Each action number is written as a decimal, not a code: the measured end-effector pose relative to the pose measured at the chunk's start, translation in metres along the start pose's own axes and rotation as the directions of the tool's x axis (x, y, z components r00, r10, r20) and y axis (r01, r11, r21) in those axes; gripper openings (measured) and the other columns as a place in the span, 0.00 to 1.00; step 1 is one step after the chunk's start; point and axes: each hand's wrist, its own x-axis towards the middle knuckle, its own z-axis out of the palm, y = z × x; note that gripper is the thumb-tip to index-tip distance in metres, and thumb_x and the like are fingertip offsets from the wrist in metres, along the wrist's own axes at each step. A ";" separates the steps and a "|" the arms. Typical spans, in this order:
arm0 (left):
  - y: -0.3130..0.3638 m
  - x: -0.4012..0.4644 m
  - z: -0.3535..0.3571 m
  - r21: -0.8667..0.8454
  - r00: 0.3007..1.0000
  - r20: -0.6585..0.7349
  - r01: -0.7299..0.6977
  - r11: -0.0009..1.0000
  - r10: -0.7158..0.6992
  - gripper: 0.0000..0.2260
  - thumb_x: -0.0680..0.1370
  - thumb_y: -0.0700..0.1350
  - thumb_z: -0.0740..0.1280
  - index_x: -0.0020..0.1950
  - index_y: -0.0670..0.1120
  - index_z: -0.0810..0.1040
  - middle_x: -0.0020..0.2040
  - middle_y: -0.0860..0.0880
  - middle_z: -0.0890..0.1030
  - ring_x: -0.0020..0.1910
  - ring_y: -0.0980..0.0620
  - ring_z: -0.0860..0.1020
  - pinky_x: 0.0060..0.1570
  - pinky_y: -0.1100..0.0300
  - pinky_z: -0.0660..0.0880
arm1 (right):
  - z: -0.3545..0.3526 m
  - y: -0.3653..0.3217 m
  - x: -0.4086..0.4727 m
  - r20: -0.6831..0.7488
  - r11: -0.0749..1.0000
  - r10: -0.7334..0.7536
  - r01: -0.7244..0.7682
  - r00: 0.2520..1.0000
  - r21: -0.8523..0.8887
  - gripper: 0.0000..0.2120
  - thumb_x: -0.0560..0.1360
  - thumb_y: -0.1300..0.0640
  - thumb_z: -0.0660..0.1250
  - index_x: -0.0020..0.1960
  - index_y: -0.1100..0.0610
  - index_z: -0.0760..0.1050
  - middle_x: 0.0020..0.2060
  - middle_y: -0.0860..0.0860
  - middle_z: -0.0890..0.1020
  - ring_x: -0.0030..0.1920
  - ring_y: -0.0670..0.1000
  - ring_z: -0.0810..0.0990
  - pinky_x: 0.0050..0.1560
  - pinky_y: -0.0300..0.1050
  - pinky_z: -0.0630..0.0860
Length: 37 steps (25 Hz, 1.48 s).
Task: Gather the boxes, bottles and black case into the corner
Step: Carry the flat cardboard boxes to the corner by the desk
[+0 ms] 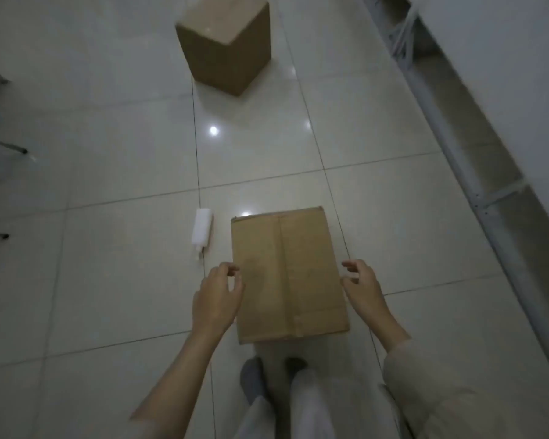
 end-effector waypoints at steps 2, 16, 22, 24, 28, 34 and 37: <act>-0.022 0.023 0.040 0.065 0.997 -0.020 0.079 0.995 -0.078 0.14 0.78 0.47 0.60 0.63 0.46 0.72 0.62 0.46 0.76 0.61 0.47 0.73 0.58 0.51 0.71 | 0.020 0.036 0.030 -0.060 0.996 0.082 -0.085 0.995 -0.040 0.17 0.77 0.62 0.60 0.65 0.60 0.67 0.65 0.59 0.68 0.60 0.55 0.70 0.59 0.46 0.68; -0.067 0.249 0.219 0.396 0.922 0.241 -0.379 0.837 0.303 0.40 0.70 0.58 0.68 0.76 0.56 0.49 0.78 0.48 0.49 0.77 0.45 0.46 0.72 0.41 0.48 | 0.174 0.151 0.114 0.066 0.901 0.379 -0.352 0.923 -0.253 0.39 0.70 0.36 0.64 0.63 0.21 0.36 0.64 0.43 0.17 0.65 0.69 0.20 0.54 0.85 0.49; -0.073 0.274 0.213 0.528 0.918 0.333 -0.371 0.764 0.215 0.48 0.62 0.70 0.66 0.74 0.63 0.42 0.78 0.49 0.37 0.76 0.42 0.37 0.68 0.30 0.44 | 0.167 0.158 0.123 0.073 0.864 0.408 -0.359 0.910 -0.354 0.47 0.70 0.44 0.69 0.55 0.19 0.29 0.61 0.44 0.14 0.63 0.69 0.18 0.54 0.86 0.48; -0.065 0.269 0.212 0.551 0.935 0.322 -0.314 0.773 0.150 0.47 0.63 0.71 0.66 0.73 0.64 0.42 0.78 0.46 0.40 0.76 0.41 0.39 0.69 0.32 0.47 | 0.157 0.161 0.130 0.064 0.852 0.395 -0.340 0.916 -0.397 0.48 0.71 0.46 0.69 0.57 0.19 0.30 0.59 0.44 0.14 0.64 0.69 0.18 0.55 0.86 0.47; -0.051 0.261 0.209 0.760 0.959 0.261 -0.273 0.590 0.108 0.41 0.68 0.72 0.57 0.74 0.62 0.41 0.75 0.42 0.50 0.72 0.39 0.54 0.68 0.38 0.54 | 0.134 0.163 0.144 0.085 0.827 0.369 -0.285 0.926 -0.484 0.46 0.70 0.48 0.69 0.62 0.20 0.35 0.61 0.43 0.16 0.66 0.68 0.20 0.55 0.86 0.46; -0.048 0.242 0.206 0.869 0.972 0.236 -0.202 0.451 -0.020 0.33 0.75 0.66 0.50 0.75 0.59 0.40 0.72 0.39 0.56 0.68 0.37 0.60 0.70 0.45 0.53 | 0.099 0.180 0.151 0.053 0.815 0.218 -0.152 0.974 -0.560 0.49 0.68 0.45 0.70 0.68 0.29 0.32 0.70 0.45 0.23 0.71 0.59 0.25 0.60 0.83 0.43; -0.047 0.228 0.206 0.874 0.962 0.252 -0.180 0.452 -0.105 0.33 0.76 0.65 0.49 0.75 0.57 0.39 0.71 0.38 0.57 0.69 0.36 0.61 0.70 0.47 0.53 | 0.104 0.201 0.131 -0.214 0.818 0.157 -0.249 0.964 -0.518 0.54 0.65 0.39 0.69 0.71 0.39 0.28 0.71 0.50 0.26 0.73 0.60 0.29 0.66 0.75 0.41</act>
